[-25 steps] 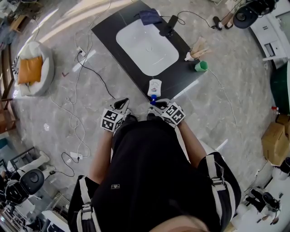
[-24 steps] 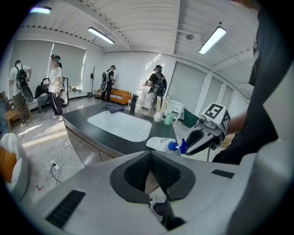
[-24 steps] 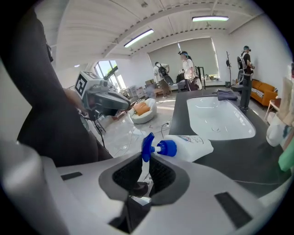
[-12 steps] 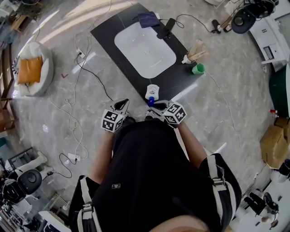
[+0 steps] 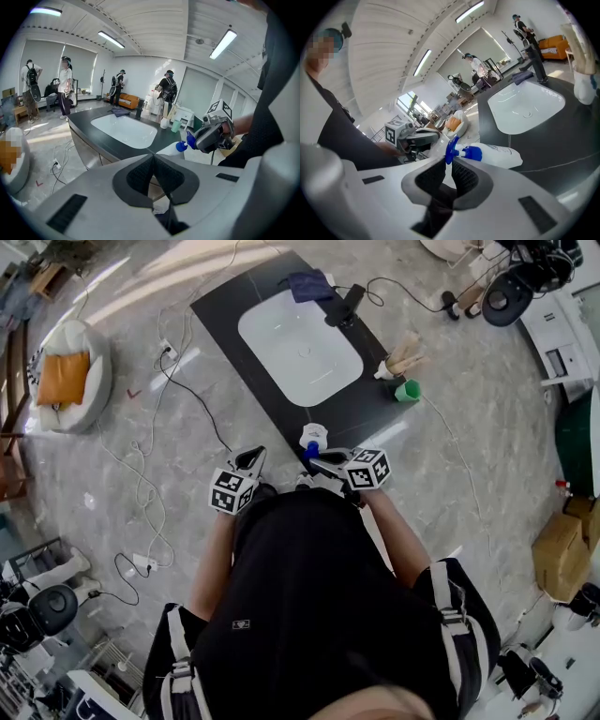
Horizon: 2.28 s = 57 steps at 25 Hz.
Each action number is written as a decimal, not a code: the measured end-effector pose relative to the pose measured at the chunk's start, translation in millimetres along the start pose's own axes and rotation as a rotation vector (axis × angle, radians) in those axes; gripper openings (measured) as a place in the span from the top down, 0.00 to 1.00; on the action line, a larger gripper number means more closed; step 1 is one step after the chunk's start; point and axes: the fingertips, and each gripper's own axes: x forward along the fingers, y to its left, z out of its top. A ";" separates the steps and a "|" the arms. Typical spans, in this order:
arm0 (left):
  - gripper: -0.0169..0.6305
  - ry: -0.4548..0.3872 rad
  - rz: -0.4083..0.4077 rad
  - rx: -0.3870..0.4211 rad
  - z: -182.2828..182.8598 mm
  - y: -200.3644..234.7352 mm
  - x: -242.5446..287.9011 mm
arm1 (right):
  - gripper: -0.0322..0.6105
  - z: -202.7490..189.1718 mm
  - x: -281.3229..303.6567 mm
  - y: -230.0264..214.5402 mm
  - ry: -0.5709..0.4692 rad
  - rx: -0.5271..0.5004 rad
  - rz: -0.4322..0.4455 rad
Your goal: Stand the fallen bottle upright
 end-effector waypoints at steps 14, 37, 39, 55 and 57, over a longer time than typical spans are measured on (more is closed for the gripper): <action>0.95 -0.030 0.044 -0.067 0.1 -1.6 4.8 | 0.81 25.4 -18.8 -13.2 -0.027 0.143 0.134; 0.95 -0.029 0.092 -0.081 2.3 -0.3 3.5 | 0.78 49.3 -31.8 -38.7 -0.118 0.131 0.220; 0.95 -0.030 0.098 -0.081 2.3 1.2 1.7 | 0.77 49.1 -32.0 -37.0 -0.120 0.109 0.229; 0.95 -0.017 -0.005 -0.039 13.2 12.5 9.9 | 0.83 24.5 -34.3 -29.9 -0.110 -0.090 0.036; 0.95 -0.012 -0.039 -0.018 19.5 14.8 15.1 | 0.85 27.3 -37.8 -29.6 -0.144 -0.117 -0.030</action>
